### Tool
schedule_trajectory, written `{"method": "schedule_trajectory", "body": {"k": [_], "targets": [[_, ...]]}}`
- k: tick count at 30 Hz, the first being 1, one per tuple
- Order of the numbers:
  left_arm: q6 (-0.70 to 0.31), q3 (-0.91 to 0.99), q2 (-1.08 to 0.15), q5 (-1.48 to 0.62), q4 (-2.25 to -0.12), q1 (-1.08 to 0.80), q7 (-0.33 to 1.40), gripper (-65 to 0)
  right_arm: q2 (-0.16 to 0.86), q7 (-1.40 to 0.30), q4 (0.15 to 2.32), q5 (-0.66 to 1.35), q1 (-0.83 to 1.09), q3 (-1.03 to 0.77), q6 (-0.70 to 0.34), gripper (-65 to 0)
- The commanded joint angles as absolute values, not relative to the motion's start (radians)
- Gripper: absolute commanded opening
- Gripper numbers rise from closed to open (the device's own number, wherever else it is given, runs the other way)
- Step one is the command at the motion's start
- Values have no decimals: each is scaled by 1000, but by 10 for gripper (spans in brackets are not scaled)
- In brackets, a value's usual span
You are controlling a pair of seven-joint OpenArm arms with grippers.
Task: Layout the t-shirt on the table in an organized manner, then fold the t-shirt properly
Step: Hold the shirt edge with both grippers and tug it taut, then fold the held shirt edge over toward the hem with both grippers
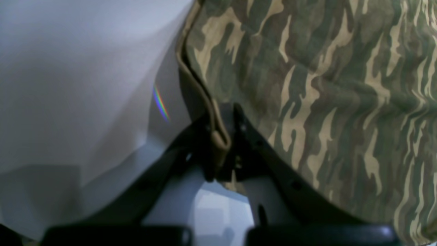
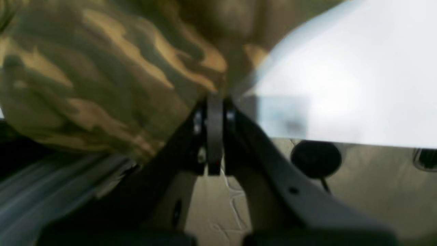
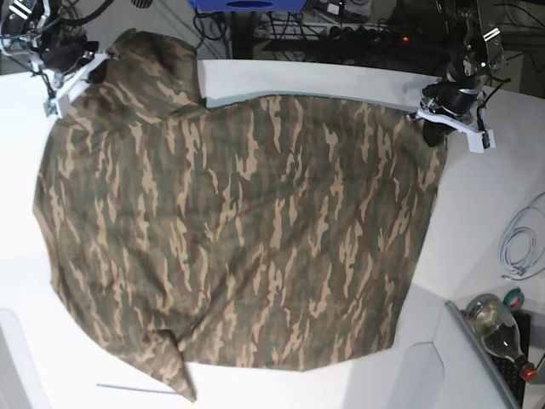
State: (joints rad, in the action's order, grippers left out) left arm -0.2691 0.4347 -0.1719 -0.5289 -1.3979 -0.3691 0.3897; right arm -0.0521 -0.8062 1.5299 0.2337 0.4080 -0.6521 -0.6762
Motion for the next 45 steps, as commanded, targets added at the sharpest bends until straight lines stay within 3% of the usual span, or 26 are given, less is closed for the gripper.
{"method": "schedule_trajectory", "body": {"k": [1, 4, 12, 15, 21, 29, 39, 45], "targets": [[-275, 438, -180, -539, -1417, -372, 374, -650, -47, -831, 1570, 232, 412, -654, -698, -623], [-275, 441, -180, -539, -1442, -378, 374, -650, -51, -892, 1689, 229, 418, -654, -698, -650], [-257, 437, -176, -542, -1685, -453, 380, -650, -54, -1161, 1931, 231, 366, -654, -693, -644], [-203, 443, -165, -545, -1722, -423, 478, -650, -50, -1222, 1945, 231, 309, -653, -693, -644], [-200, 446, -131, -541, -1719, -292, 588, -650, -25, -1296, 1939, 229, 176, -651, -630, -644], [-128, 444, -102, -541, -1580, -137, 621, -650, 47, -1276, 1728, 229, -21, -549, -507, -644], [-125, 463, -107, -541, -1395, -38, 595, -650, 147, -1098, 1385, 229, -179, -547, -453, -644], [-125, 481, -107, -541, -1336, -15, 530, -650, 157, -1021, 1308, 229, -229, -545, -453, -644]]}}
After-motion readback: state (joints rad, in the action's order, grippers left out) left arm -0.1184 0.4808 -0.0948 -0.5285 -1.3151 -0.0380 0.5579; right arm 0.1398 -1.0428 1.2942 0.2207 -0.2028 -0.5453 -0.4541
